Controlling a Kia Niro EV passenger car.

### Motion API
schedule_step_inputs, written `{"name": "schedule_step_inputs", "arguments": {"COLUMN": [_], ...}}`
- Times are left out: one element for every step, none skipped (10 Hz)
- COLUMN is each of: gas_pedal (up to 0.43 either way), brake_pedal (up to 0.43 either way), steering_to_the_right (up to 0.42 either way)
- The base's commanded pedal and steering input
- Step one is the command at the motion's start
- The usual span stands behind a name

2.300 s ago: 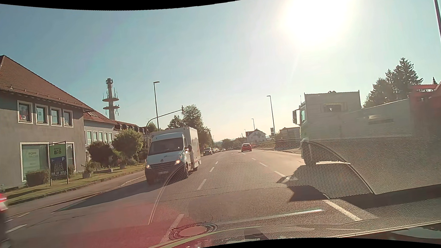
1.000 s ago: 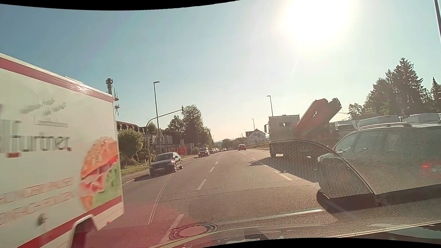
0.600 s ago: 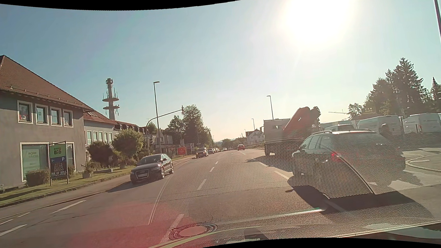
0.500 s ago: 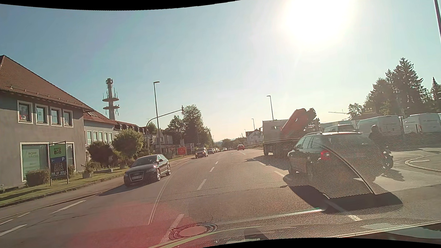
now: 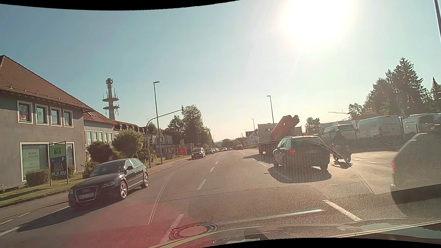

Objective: Follow the waypoints while adhering to traffic rules and regulations

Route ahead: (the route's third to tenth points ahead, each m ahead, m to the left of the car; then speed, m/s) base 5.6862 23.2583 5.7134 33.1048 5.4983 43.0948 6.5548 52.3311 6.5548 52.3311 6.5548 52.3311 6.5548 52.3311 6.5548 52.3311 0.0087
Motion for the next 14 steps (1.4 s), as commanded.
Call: {"name": "schedule_step_inputs", "arguments": {"gas_pedal": [0.0,0.0,0.0,0.0,0.0,0.0,0.0,0.0,0.0,0.0,0.0,0.0,0.0,0.0], "brake_pedal": [0.244,0.244,0.244,0.244,0.244,0.244,0.244,0.238,0.244,0.244,0.244,0.244,0.244,0.244], "steering_to_the_right": [-0.008,-0.008,-0.008,-0.008,-0.008,-0.008,-0.008,-0.008,-0.008,-0.008,-0.008,-0.008,-0.008,-0.008]}}
